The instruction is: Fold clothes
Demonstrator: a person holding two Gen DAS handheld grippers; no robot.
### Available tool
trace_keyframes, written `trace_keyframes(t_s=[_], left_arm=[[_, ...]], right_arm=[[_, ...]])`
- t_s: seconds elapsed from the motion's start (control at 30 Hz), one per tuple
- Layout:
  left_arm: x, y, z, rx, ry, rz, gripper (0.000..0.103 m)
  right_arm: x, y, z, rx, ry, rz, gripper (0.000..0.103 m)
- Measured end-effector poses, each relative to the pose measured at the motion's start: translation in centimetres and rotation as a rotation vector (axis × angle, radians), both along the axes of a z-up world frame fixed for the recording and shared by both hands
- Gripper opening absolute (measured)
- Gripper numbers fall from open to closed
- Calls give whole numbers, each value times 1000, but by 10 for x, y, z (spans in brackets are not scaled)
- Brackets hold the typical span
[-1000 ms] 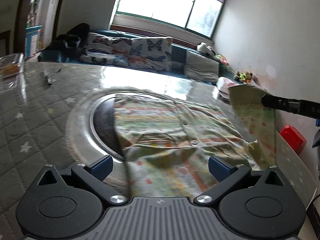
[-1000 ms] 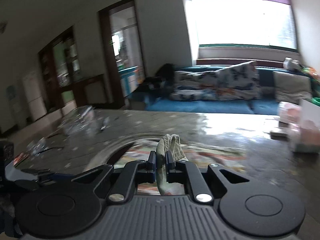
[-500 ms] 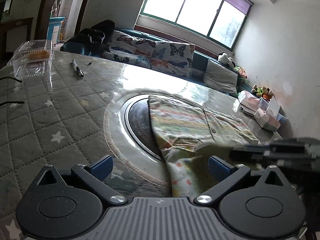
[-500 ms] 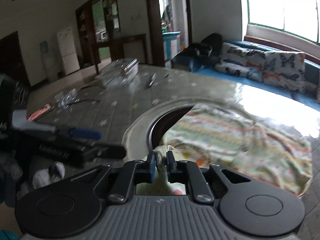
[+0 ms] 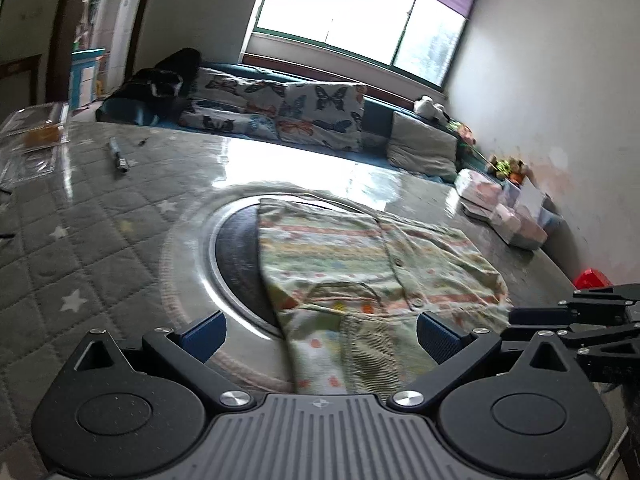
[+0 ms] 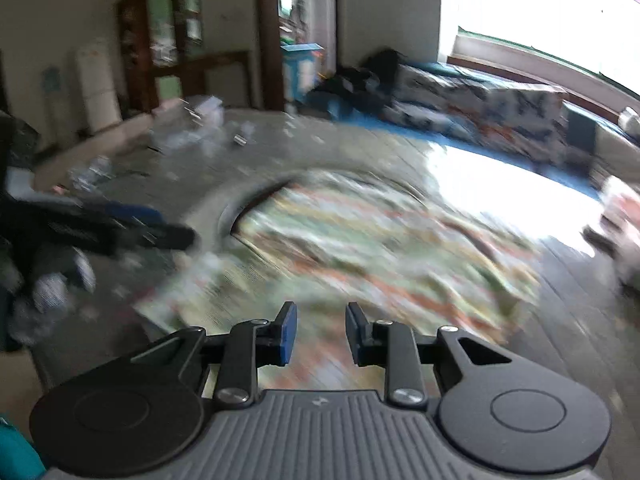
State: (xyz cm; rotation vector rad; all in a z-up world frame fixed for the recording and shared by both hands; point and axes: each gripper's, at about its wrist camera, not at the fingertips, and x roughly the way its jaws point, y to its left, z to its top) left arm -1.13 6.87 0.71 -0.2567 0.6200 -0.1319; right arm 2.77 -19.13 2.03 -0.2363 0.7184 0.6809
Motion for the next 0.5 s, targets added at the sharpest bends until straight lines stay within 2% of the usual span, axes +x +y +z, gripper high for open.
trace_keyframes(t_s=[0.1, 0.3, 0.4, 0.5], left_arm=[[4, -14, -1, 5, 12, -43, 103], [13, -42, -4, 43, 25, -105, 103], [16, -49, -2, 57, 24, -117, 103], [19, -53, 1, 63, 17, -120, 103]], right_arm=[[0, -27, -14, -33, 35, -57, 26], [0, -60, -39, -35, 82, -142, 26], [0, -67, -39, -14, 90, -147, 26], [1, -66, -31, -13, 60, -143, 26]])
